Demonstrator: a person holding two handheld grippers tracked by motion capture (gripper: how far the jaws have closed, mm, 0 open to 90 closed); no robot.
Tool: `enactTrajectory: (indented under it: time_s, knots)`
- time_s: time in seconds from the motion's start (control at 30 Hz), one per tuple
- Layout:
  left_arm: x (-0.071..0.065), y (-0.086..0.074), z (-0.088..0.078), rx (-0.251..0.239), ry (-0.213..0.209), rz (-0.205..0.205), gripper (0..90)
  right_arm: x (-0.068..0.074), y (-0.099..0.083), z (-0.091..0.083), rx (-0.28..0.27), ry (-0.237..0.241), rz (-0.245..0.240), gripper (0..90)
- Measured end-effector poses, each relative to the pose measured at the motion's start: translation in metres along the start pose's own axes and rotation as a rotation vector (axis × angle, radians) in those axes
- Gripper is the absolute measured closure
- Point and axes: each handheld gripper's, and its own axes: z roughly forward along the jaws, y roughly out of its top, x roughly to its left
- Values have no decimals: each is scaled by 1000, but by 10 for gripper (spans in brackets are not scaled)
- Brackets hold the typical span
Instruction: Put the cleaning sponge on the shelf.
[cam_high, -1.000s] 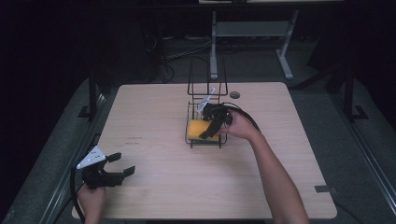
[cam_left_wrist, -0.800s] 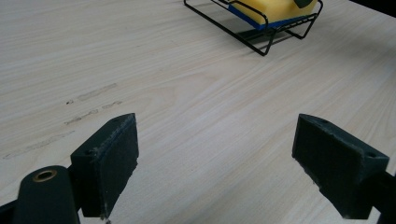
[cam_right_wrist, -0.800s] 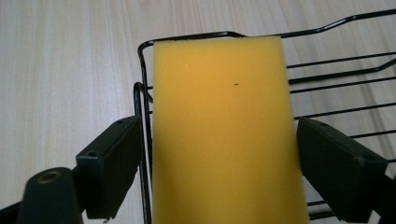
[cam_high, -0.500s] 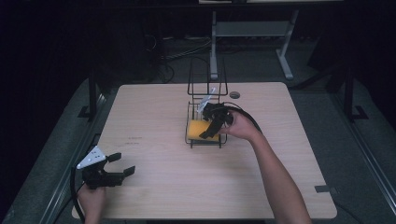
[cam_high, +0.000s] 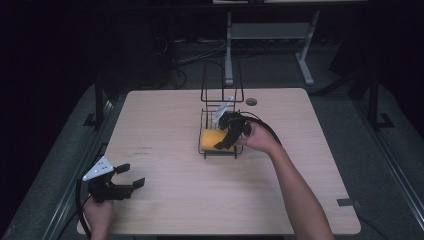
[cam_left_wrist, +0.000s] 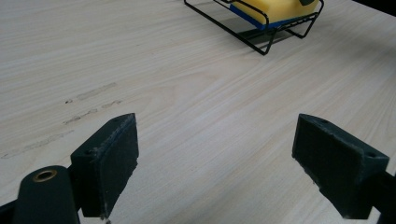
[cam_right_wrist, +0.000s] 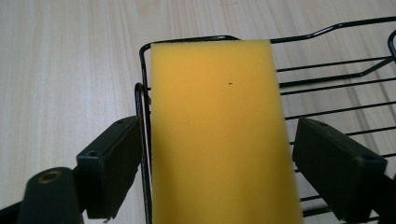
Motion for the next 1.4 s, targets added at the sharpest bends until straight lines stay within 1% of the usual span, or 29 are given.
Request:
enactTrajectory:
  time_s: [0.13, 0.17, 0.23, 0.33, 0.37, 0.53, 0.57, 0.6, 0.63, 0.67, 0.7, 0.8, 0.93, 1.13, 1.23, 1.33, 1.4]
  knots:
    - [0, 0, 0, 2, 1, 1, 141, 1, 1, -2, -14, -4, -6, 158]
    - [0, 0, 0, 1, 0, 0, 141, 2, 1, -4, -32, 4, -3, 157]
    - [0, 0, 0, 0, -1, -1, 141, 3, 1, -5, -42, 2, -1, 157]
    - [0, 0, 0, -1, -1, -5, 141, 4, 1, -6, -49, 4, -3, 157]
    - [1, 0, 0, -1, -1, -4, 141, 5, 1, -5, -50, 3, -12, 157]
    - [1, 0, 0, 1, -1, -2, 141, 8, 1, -5, -53, 3, -12, 157]
    - [1, 0, 0, 1, -1, -3, 141, 10, 1, -6, -55, -3, -15, 157]
    - [1, 0, 0, 3, 0, -4, 141, 12, 0, -7, -65, -26, -26, 157]
    - [1, 0, 0, 2, -1, -4, 141, 13, 0, -7, -75, -35, -33, 157]
    - [1, 0, 0, 2, -1, -4, 141, 13, 0, -7, -75, -35, -33, 157]
    - [0, 0, 0, 2, -1, -2, 141, 14, -2, -8, -70, -30, -23, 157]
    - [0, 0, 1, 3, 0, 0, 141, 14, -2, -8, -73, -27, -25, 157]
    - [0, 0, 1, 1, -1, 0, 140, 18, -3, -9, -91, -38, -37, 157]
    - [0, 0, 1, 0, 0, 0, 141, 21, -8, -9, -101, -51, -31, 157]
    - [0, 0, 1, -1, 1, -1, 141, 22, -9, -8, -106, -52, -36, 157]
    - [0, 0, 1, 1, -1, 0, 141, 24, -9, -11, -123, -52, -44, 156]
    - [0, 0, 1, 1, -1, 0, 141, 25, -9, -11, -127, -61, -43, 153]
